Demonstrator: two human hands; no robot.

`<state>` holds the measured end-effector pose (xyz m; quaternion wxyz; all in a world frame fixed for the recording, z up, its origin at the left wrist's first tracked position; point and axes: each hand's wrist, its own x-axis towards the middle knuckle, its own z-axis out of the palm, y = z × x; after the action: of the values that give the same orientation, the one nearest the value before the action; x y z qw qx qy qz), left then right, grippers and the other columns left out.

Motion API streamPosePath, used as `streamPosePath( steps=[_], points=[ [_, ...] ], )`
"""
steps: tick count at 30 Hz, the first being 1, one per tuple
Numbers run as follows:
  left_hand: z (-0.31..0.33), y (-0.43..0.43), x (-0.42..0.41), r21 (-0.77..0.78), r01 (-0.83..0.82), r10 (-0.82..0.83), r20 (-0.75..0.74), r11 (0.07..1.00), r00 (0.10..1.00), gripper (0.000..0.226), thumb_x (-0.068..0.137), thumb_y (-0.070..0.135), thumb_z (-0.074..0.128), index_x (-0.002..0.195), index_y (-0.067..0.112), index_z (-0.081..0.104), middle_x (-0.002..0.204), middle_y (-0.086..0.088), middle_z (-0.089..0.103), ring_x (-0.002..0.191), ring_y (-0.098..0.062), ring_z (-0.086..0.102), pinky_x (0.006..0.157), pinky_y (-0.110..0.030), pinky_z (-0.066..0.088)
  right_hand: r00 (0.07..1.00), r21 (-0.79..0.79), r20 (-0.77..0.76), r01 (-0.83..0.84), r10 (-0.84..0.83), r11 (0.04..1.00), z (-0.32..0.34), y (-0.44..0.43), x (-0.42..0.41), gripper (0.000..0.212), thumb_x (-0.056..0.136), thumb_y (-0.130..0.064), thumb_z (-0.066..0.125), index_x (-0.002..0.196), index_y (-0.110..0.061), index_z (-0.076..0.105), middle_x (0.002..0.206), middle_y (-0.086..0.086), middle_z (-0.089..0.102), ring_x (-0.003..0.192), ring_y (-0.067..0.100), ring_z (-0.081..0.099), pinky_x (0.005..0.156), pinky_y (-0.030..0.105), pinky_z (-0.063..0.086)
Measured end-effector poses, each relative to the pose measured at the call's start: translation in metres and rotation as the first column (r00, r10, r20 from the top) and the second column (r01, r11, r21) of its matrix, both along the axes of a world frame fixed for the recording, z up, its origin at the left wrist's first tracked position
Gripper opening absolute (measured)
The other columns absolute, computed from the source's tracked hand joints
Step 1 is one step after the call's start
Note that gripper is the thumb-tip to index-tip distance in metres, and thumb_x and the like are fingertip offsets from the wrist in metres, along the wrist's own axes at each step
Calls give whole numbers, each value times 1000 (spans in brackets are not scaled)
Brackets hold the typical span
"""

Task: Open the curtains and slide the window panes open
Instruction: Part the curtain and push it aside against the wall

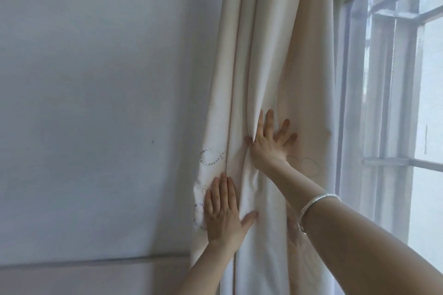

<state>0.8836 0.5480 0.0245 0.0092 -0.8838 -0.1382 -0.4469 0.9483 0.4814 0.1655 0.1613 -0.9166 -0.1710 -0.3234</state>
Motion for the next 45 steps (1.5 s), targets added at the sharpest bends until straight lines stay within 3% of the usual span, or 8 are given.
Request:
streamPosePath(
  steps=[7,17,21,24,26,39,42,45],
  points=[
    [8,9,68,-53,32,-34,-33,998,999,102,42,68,72,119,3,58,127,-11,59,118,-30,54,106,-35,3,999,2,17,35,-35,999,5,13,80,67,97,-44,21,142,-23,-24,156,-1,-20,140,44,-12,109,63,5],
    [-2,41,128,-93,17,-30,-138,995,990,102,40,69,71,119,5,58,127,-11,59,118,-29,54,106,-35,4,999,-74,-27,19,-21,997,2,49,148,66,99,-33,24,141,-24,-26,154,-2,-25,138,46,-16,109,63,4],
    [-6,44,137,-64,-18,10,-124,998,992,103,42,68,71,121,4,56,129,-14,57,119,-31,53,106,-35,4,999,-73,-29,22,-24,997,-1,53,156,66,98,-39,22,141,-22,-26,153,-1,-29,137,47,-18,109,63,4],
    [-7,41,138,-10,-49,48,-127,999,991,103,42,70,70,120,4,57,127,-13,58,118,-31,54,106,-41,27,999,-66,-33,36,-38,997,0,52,156,66,98,-40,22,141,-23,-26,153,-2,-28,137,47,-17,109,63,5],
    [-5,42,136,0,-52,52,-137,999,989,103,39,72,69,118,5,59,125,-12,60,116,-30,56,93,-43,47,999,-66,-40,24,-27,997,2,53,155,67,98,-41,22,141,-24,-26,153,-2,-28,138,47,-17,109,63,6],
    [5,52,115,13,-22,23,-130,1000,991,103,23,69,73,106,8,68,116,-8,67,106,-25,64,80,-44,55,980,-88,-197,-29,11,996,13,54,135,68,97,-43,21,137,-28,-31,152,-5,-31,138,44,-18,109,62,7],
    [11,50,105,-66,-30,19,-156,997,988,103,38,67,72,120,7,57,131,-13,55,120,-30,53,93,-46,47,975,-106,-219,-61,36,992,14,53,123,67,97,-43,20,137,-29,-31,152,-5,-31,139,43,-17,109,61,7],
    [16,50,101,-151,31,-58,-179,988,982,100,73,56,56,144,8,4,155,-14,-1,143,-30,-3,115,-46,4,969,-108,-234,-107,79,988,16,50,107,67,97,-44,21,138,-30,-30,152,-6,-29,140,41,-16,109,61,7]
  ],
)
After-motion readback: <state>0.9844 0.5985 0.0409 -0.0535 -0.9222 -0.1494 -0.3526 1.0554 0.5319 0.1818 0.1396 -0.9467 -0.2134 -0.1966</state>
